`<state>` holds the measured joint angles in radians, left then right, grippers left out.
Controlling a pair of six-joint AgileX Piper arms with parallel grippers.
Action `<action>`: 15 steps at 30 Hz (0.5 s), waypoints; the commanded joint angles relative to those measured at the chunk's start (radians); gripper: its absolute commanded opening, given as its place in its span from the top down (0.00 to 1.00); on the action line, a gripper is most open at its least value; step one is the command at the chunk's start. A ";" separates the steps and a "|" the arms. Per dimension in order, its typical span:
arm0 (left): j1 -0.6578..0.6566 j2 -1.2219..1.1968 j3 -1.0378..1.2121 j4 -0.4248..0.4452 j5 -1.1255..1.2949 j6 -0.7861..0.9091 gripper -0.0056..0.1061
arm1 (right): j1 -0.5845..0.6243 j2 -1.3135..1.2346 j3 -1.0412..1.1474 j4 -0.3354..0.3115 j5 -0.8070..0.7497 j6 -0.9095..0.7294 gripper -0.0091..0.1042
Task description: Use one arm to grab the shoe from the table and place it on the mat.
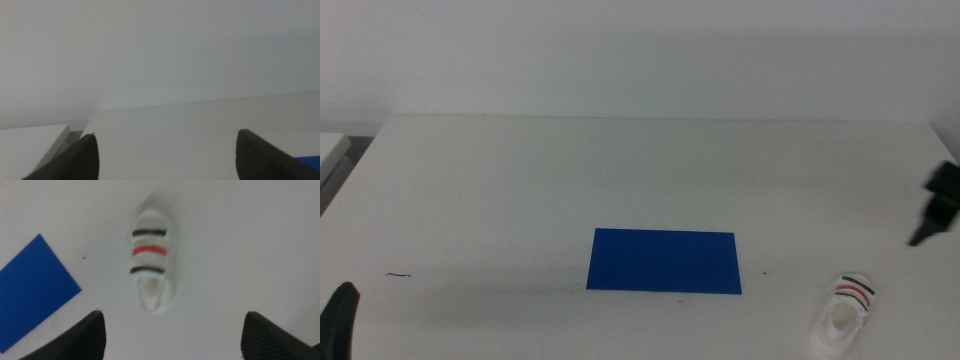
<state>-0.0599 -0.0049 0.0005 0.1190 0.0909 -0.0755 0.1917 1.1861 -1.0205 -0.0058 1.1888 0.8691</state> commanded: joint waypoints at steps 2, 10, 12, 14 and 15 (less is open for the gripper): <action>0.003 0.005 0.000 -0.002 -0.006 -0.002 0.11 | 0.107 0.086 -0.032 -0.019 0.000 0.180 0.10; 0.003 0.005 0.000 -0.002 -0.006 -0.002 0.11 | 0.251 0.266 -0.032 -0.037 -0.095 0.207 0.10; 0.003 0.005 0.000 -0.002 -0.006 -0.002 0.11 | 0.260 0.296 -0.030 -0.068 -0.099 0.225 0.10; 0.003 0.005 0.000 -0.002 -0.006 -0.002 0.11 | 0.262 0.311 -0.020 -0.105 -0.109 0.266 0.10; 0.003 0.005 0.000 -0.002 -0.006 -0.002 0.11 | 0.262 0.319 -0.009 -0.127 -0.124 0.315 0.10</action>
<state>-0.0599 -0.0049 0.0005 0.1190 0.0909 -0.0755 0.4495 1.4955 -1.0385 -0.0837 1.0751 1.1320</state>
